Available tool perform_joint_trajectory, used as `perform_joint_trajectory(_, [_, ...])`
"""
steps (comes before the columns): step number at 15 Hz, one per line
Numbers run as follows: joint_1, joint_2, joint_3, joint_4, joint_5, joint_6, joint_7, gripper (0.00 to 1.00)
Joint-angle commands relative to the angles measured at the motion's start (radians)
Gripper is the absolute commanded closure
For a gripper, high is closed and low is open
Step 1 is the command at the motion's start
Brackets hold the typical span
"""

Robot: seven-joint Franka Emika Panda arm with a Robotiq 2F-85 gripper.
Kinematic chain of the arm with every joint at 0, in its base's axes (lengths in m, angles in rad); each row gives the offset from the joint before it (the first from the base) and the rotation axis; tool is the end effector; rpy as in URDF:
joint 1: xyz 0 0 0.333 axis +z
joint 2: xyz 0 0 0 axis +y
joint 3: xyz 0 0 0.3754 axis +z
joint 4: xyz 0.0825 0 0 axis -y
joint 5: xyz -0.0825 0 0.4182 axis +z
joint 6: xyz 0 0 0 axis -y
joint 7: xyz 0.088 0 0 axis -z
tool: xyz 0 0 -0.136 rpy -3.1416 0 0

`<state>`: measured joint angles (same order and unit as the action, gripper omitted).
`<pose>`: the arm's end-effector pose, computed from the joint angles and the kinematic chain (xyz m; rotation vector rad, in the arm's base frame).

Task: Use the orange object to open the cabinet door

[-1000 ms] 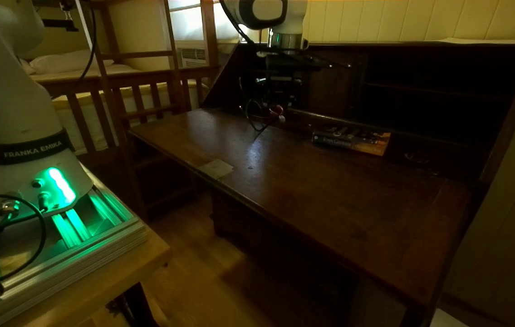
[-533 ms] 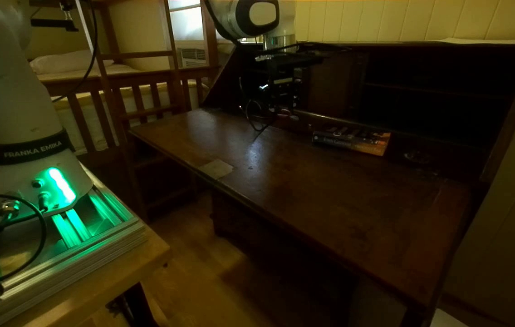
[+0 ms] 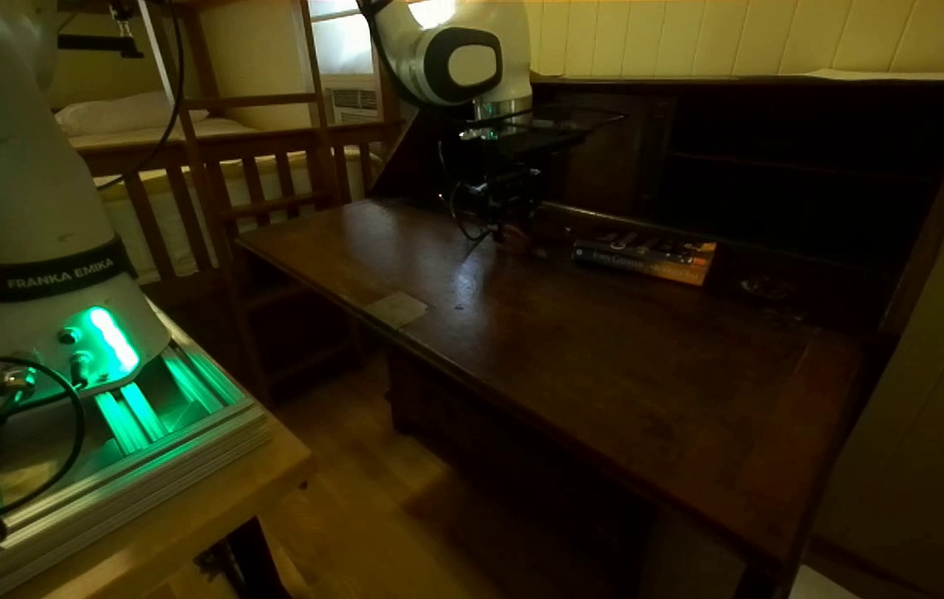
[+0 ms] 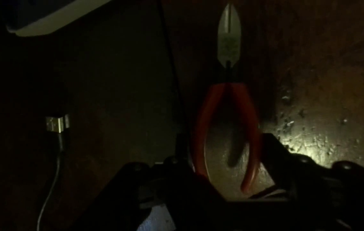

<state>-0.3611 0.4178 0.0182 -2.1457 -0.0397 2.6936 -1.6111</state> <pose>0.5938 -0.2112 0.2141 2.4077 1.8319 0.0951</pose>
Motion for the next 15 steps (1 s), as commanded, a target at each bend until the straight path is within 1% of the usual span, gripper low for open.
perform_joint_trajectory(1, [0.018,-0.015,-0.041,0.035,0.018,-0.144,0.061,0.08])
perform_joint_trajectory(2, [0.022,-0.027,-0.052,0.045,0.024,-0.204,0.096,0.0])
perform_joint_trajectory(5, [0.027,-0.108,-0.066,0.041,0.075,-0.336,0.217,0.0])
perform_joint_trajectory(8, [0.054,-0.18,-0.08,0.045,0.113,-0.391,0.371,0.0])
perform_joint_trajectory(10, [0.075,-0.204,-0.086,0.051,0.134,-0.396,0.481,0.0])
perform_joint_trajectory(15, [0.098,-0.243,-0.11,0.022,0.158,-0.336,0.724,0.0])
